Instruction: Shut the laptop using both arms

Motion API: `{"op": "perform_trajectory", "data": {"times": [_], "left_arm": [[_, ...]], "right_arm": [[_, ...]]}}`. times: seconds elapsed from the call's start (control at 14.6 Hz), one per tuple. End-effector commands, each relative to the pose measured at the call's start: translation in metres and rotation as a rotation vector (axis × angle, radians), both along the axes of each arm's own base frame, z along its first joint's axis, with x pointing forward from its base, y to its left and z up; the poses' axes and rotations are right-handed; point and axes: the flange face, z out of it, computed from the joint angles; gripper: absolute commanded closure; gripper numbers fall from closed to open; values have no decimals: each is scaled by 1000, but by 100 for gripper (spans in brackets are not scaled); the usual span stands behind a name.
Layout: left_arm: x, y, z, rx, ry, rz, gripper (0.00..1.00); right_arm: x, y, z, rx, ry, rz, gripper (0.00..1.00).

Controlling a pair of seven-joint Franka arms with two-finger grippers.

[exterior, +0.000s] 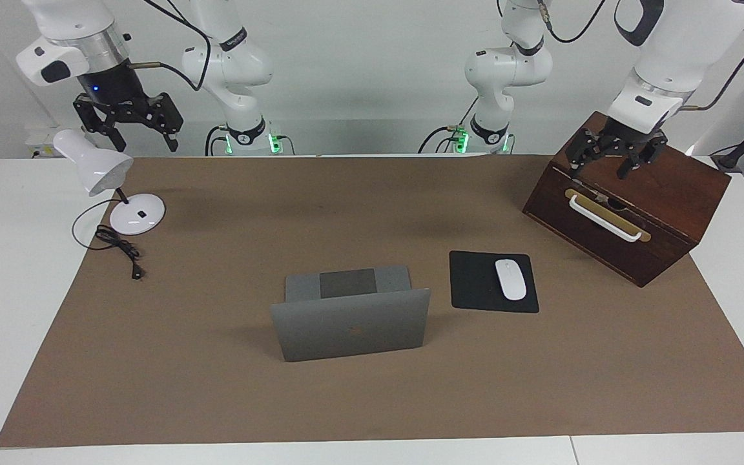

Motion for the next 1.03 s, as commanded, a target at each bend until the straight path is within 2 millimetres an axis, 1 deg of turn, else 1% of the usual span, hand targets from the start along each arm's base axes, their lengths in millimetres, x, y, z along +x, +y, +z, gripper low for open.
{"op": "perform_trajectory", "data": {"times": [0.0, 0.76, 0.96], "left_arm": [[1, 2, 4, 15, 9, 5, 0], [3, -1, 4, 8, -15, 5, 0], [0, 2, 2, 8, -4, 10, 0]], "right_arm": [[-2, 1, 1, -20, -17, -6, 0], [-2, 1, 1, -19, -19, -6, 0], [-2, 1, 1, -19, -19, -6, 0]]}}
